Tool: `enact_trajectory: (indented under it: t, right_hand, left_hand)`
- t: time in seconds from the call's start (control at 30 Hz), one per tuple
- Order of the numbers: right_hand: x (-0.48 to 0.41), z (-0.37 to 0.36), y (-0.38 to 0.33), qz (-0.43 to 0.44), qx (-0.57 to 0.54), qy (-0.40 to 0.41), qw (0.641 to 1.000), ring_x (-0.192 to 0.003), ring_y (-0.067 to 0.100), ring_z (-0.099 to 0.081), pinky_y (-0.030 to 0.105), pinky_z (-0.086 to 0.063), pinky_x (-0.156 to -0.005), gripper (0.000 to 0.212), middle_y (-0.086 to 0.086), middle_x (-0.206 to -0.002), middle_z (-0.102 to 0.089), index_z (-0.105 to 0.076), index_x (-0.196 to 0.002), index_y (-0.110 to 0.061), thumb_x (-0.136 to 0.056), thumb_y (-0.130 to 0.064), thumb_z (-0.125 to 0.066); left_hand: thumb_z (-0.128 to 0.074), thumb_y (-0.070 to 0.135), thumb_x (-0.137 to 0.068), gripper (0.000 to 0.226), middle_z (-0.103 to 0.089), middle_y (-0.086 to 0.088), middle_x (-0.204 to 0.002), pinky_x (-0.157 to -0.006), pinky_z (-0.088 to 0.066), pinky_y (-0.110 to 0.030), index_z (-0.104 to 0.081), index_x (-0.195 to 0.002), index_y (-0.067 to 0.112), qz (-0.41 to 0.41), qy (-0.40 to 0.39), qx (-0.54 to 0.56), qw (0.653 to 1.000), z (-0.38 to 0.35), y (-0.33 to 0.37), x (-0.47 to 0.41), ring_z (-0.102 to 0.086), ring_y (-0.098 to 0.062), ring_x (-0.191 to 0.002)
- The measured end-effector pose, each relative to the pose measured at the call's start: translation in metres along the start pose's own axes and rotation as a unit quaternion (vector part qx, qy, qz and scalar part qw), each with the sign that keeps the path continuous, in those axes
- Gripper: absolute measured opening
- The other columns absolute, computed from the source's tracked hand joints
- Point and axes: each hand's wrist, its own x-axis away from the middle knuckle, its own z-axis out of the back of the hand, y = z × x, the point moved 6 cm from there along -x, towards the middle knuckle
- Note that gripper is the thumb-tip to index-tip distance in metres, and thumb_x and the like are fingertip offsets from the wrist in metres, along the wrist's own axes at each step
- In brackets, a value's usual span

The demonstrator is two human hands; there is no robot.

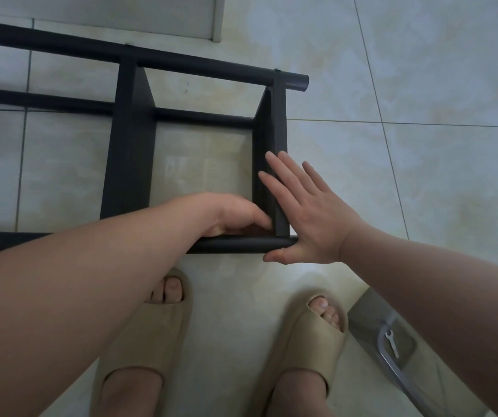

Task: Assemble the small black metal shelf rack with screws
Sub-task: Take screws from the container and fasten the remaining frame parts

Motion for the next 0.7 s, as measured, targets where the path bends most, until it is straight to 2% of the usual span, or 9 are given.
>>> enact_trajectory:
  t: [0.2,0.3,0.47,0.6,0.7]
  right_hand:
    - [0.0001,-0.0002,0.0003,0.000,-0.003,0.003,1.000,-0.157,0.029,0.005,0.057,-0.015,-0.124,0.122,0.013,-0.169,0.001,-0.017,-0.161,-0.006,-0.076,-0.090,-0.039]
    - [0.0001,-0.0002,0.0003,0.000,-0.009,0.002,1.000,-0.157,0.029,0.005,0.057,-0.015,-0.124,0.122,0.013,-0.169,0.001,-0.017,-0.161,-0.006,-0.076,-0.090,-0.041]
    - [-0.0001,-0.0005,0.0003,-0.001,-0.005,-0.006,1.000,-0.157,0.028,0.007,0.057,-0.014,-0.124,0.122,0.013,-0.170,0.003,-0.015,-0.161,-0.006,-0.076,-0.090,-0.040]
    - [-0.0001,0.0000,0.0005,-0.001,-0.007,-0.007,1.000,-0.157,0.028,0.007,0.057,-0.014,-0.124,0.122,0.013,-0.169,0.003,-0.016,-0.161,-0.006,-0.076,-0.090,-0.040]
    - [-0.0003,0.0003,0.0010,-0.001,-0.008,-0.009,1.000,-0.157,0.028,0.008,0.057,-0.014,-0.124,0.122,0.013,-0.169,0.004,-0.016,-0.161,-0.006,-0.076,-0.090,-0.039]
  left_hand:
    - [-0.055,0.006,-0.087,0.029,-0.073,-0.014,-0.092,-0.102,-0.046,-0.045,-0.079,-0.073,0.014,0.000,-0.039,0.054,0.998,-0.0010,-0.0034,-0.0021,-0.066,-0.031,-0.093]
    - [-0.056,0.008,-0.088,0.028,-0.074,-0.013,-0.092,-0.096,-0.049,-0.041,-0.080,-0.074,0.014,-0.008,-0.046,0.055,0.997,-0.0019,-0.0025,-0.0012,-0.068,-0.028,-0.090]
    - [-0.060,0.011,-0.091,0.015,-0.073,-0.013,-0.091,-0.105,-0.046,-0.047,-0.075,-0.087,0.009,0.003,-0.022,0.042,0.999,-0.0003,-0.0034,-0.0018,-0.066,-0.030,-0.094]
    - [-0.058,0.010,-0.090,0.018,-0.073,-0.017,-0.099,-0.106,-0.045,-0.047,-0.076,-0.087,0.008,0.004,-0.032,0.048,0.998,-0.0009,-0.0018,-0.0006,-0.065,-0.032,-0.099]
    - [-0.053,0.004,-0.088,0.030,-0.073,-0.015,-0.091,-0.094,-0.050,-0.042,-0.079,-0.076,0.012,-0.011,-0.040,0.073,0.996,-0.0011,-0.0005,-0.0011,-0.068,-0.028,-0.088]
